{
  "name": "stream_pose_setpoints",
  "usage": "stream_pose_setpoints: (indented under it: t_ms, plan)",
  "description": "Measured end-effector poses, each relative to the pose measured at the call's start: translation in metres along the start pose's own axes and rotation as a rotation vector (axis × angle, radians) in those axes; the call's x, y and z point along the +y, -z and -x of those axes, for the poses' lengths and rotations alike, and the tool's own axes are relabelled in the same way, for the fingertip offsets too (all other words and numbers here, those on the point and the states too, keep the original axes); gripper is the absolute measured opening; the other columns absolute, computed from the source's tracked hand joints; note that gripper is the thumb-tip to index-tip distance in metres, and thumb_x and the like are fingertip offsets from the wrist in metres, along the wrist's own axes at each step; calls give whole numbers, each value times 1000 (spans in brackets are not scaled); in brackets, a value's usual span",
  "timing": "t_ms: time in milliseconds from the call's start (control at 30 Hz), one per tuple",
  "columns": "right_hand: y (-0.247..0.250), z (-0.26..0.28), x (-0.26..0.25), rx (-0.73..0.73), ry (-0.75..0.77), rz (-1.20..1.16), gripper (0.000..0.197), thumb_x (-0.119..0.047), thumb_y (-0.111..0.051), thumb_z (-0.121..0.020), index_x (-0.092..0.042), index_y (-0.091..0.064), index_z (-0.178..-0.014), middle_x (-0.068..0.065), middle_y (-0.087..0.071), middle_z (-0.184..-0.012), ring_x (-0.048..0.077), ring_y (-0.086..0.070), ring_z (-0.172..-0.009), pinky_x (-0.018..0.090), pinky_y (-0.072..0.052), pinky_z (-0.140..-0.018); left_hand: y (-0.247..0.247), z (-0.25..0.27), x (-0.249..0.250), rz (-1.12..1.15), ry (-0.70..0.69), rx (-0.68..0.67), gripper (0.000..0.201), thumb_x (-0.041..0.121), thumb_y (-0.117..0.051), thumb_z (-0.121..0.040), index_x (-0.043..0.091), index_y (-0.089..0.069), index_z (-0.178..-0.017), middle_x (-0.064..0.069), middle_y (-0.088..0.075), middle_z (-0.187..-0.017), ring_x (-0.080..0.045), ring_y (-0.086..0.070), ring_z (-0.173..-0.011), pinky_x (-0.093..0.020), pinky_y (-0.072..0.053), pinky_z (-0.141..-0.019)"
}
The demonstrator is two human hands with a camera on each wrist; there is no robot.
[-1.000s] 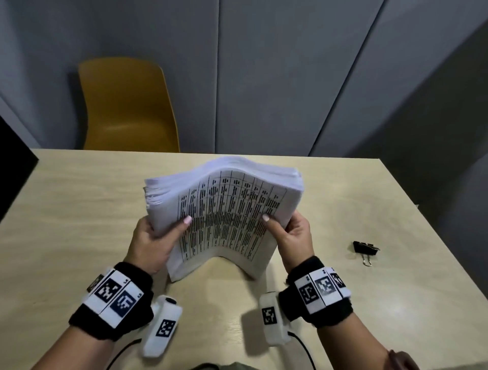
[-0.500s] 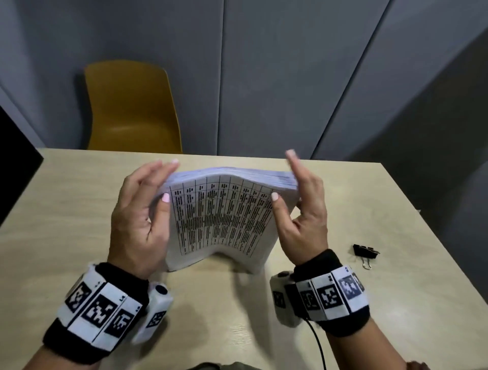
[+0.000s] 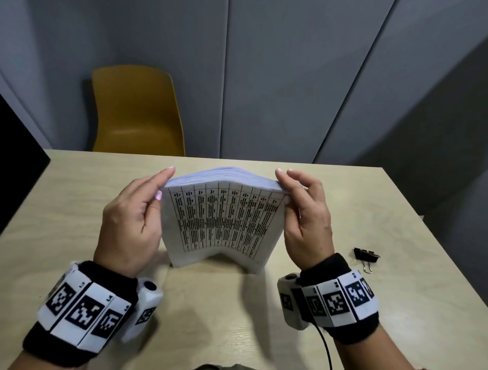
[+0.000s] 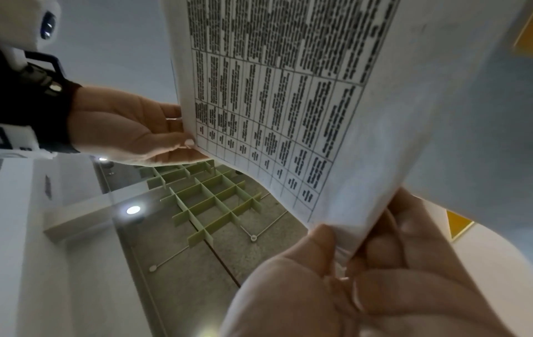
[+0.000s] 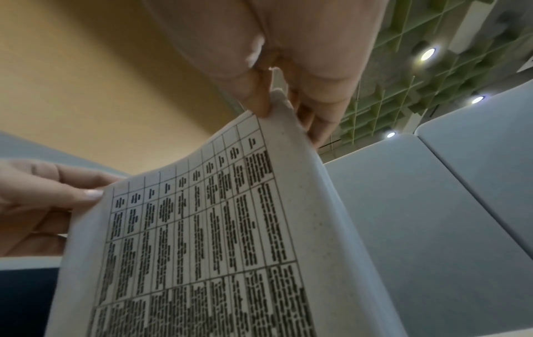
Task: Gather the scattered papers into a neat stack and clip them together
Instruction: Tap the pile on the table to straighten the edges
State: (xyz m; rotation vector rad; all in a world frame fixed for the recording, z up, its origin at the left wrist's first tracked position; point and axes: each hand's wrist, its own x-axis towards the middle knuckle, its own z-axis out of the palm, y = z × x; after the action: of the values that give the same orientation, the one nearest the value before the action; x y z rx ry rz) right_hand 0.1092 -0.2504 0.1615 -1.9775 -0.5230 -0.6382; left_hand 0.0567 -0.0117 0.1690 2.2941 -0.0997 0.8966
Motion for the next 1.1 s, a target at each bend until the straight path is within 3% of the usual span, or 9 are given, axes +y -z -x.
stream_pose_setpoints:
  t_ms: [133,333,433,500,567,667,800,967,1100]
  plan:
    - [4,-3,6,128,-53,-138,42,7,-52,-79,-24,-65,-104,-6,-61,-90,-3,-60,-86,14,-47,-80,4,-4,-2,71,37,47,33,2,-50,-88,21,-66,-111,44,-58,-98,20,-54,-97,1,-36,-87]
    - [5,-7,8,220,-229,-476,47,4,-66,-75,-25,-54,-110,-5,-56,-75,1,-56,-68,13,-48,-69,-1,-7,-11,338,208,135,34,21,-65,-78,41,-57,-103,20,-62,-76,8,-55,-65,-1,-41,-64]
    - [2,-13,21,25,-423,-574,74,1,-77,-67,-26,-41,-126,1,-52,-89,5,-56,-73,16,-50,-70,-10,-7,-28,603,394,-83,69,33,-85,-59,40,-50,-119,7,-63,-95,-1,-62,-82,-10,-50,-74]
    - [-3,-16,28,-175,-520,-594,66,-10,-76,-61,-22,-50,-121,3,-64,-98,11,-62,-85,21,-52,-77,-19,-2,-35,717,478,-240,87,49,-87,-42,23,-57,-120,2,-72,-101,-6,-67,-93,-21,-54,-83]
    - [-11,-17,30,-245,-528,-582,38,-12,-72,-62,-18,-66,-99,-4,-73,-87,10,-66,-82,23,-55,-77,-29,0,-35,669,504,-272,68,53,-84,-40,23,-71,-100,12,-75,-91,-4,-69,-90,-32,-54,-86]
    - [-18,-15,28,-176,-474,-630,18,-7,-70,-64,-19,-73,-76,-10,-74,-73,6,-67,-74,22,-56,-73,-36,-1,-31,571,432,-159,22,35,-73,-62,50,-71,-78,30,-69,-77,8,-65,-79,-26,-53,-84]
    - [-14,-8,32,-139,-427,-672,27,-1,-71,-65,-11,-68,-90,-9,-74,-78,7,-68,-77,20,-54,-70,-34,3,-35,653,364,-148,29,29,-73,-63,51,-69,-81,29,-70,-79,8,-64,-79,-12,-51,-73]
    - [-14,-4,32,-194,-502,-665,41,2,-75,-66,-2,-62,-105,-5,-75,-82,9,-69,-81,21,-54,-70,-41,14,-40,775,490,-210,64,47,-87,-35,26,-68,-92,19,-73,-87,2,-67,-85,-14,-53,-74]
    - [-15,0,32,-166,-488,-636,27,4,-72,-69,-9,-66,-92,-9,-75,-79,8,-69,-78,23,-56,-70,-42,10,-37,741,519,-191,29,32,-79,-52,32,-73,-80,24,-72,-79,6,-66,-79,-12,-52,-72]
